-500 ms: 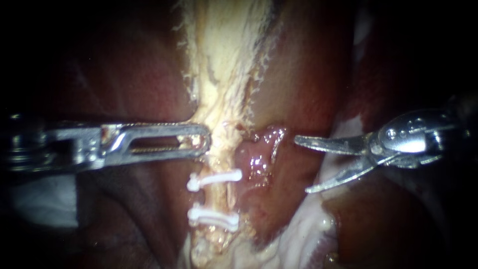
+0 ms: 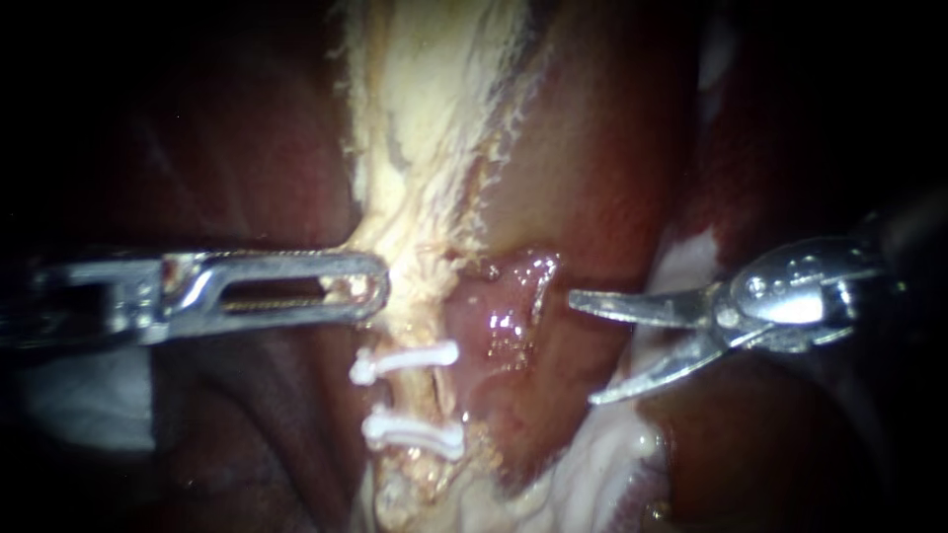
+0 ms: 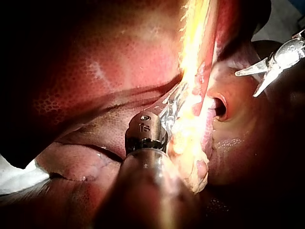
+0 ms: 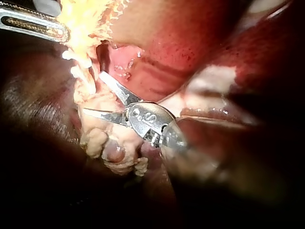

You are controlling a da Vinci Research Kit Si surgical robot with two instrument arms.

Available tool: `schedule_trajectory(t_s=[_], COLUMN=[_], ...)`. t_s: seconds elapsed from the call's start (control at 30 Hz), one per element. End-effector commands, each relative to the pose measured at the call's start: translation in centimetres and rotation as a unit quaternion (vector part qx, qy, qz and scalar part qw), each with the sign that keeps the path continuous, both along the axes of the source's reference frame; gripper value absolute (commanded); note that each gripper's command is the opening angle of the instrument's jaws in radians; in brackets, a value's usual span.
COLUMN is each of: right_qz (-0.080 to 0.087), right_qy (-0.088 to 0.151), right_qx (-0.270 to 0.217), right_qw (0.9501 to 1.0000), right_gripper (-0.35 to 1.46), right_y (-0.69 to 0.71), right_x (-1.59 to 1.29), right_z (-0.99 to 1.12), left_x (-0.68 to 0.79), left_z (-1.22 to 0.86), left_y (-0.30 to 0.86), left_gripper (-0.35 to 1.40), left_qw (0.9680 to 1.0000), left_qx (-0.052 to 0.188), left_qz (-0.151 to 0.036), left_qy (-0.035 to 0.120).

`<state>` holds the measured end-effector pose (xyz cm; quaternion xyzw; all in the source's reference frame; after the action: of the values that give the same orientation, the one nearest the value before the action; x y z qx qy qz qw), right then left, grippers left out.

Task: Go to the cutting position left tube

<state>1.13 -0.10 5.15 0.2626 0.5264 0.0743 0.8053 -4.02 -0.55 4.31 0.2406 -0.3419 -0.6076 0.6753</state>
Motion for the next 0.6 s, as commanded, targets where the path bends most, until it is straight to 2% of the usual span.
schedule_trajectory(t_s=[0.03,0.3,0.6], right_qz=[-0.006,-0.032,-0.047], right_qy=[-0.002,-0.006,-0.015], right_qx=[0.01,0.048,0.078], right_qw=[0.9999,0.9983,0.9957], right_gripper=[1.43,1.43,1.43], right_y=[-0.04,-0.37,-0.6], right_x=[0.04,0.46,0.79], right_z=[0.04,0.34,0.67], left_x=[0.02,0.13,0.19], left_z=[-0.01,-0.07,-0.12], left_y=[0.0,0.03,0.05], left_gripper=[-0.35,-0.35,-0.35], left_qw=[1.0,1.0,1.0], left_qx=[-0.001,-0.001,-0.002], left_qz=[0.0,-0.001,-0.003], left_qy=[0.0,0.003,0.003])
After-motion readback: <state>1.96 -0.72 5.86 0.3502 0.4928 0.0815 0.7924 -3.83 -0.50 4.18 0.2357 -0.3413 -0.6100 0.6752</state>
